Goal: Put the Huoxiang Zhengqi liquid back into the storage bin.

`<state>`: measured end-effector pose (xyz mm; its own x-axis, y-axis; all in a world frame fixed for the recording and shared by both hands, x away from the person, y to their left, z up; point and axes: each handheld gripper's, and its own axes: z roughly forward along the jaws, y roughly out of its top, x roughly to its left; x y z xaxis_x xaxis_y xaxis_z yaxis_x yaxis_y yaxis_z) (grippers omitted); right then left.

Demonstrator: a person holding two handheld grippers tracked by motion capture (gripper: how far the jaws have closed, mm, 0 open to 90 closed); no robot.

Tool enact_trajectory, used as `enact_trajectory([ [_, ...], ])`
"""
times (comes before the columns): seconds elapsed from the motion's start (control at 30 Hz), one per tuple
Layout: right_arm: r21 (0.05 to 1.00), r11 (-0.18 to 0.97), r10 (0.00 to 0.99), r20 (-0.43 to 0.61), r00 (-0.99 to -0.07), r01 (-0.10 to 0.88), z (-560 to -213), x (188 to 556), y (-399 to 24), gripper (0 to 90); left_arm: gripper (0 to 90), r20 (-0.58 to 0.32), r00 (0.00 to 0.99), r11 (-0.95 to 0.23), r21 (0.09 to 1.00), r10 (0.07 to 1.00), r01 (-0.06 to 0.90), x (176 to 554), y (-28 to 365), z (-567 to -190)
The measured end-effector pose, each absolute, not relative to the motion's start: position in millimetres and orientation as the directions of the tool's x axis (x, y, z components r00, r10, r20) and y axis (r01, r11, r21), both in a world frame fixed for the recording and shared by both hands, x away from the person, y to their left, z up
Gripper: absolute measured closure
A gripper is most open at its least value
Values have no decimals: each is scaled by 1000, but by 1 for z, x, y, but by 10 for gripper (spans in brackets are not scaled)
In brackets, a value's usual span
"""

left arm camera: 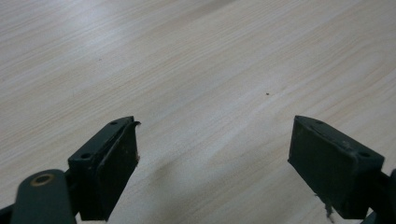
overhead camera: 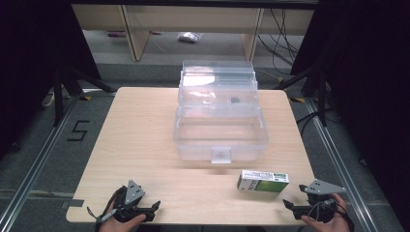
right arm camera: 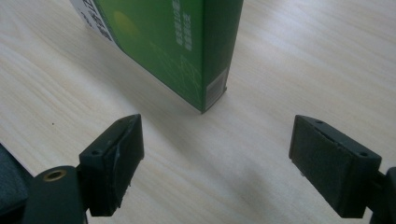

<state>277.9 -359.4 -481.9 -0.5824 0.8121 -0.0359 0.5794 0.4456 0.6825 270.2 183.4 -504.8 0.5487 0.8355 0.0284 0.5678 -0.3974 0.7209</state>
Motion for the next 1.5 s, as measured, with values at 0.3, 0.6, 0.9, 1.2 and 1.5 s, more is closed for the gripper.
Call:
enact_trajectory([
  [0.3,659,512,769,-65,-636,551,-463,285,-350,189,150,42,571,-427,709,820,562,270,185,-504],
  [0.6,631,586,714,-107,-691,508,-440,297,-338,176,150,32,559,-403,727,829,556,270,182,-505],
  [0.9,591,636,680,-126,-722,496,-425,305,-328,201,150,41,566,-418,717,824,557,271,184,-505],
  [1.2,543,699,633,-165,-757,465,-408,318,-313,194,150,49,578,-436,708,815,555,271,185,-504],
  [1.5,478,771,558,-189,-808,421,-395,329,-288,203,150,42,577,-433,707,816,560,270,185,-504],
])
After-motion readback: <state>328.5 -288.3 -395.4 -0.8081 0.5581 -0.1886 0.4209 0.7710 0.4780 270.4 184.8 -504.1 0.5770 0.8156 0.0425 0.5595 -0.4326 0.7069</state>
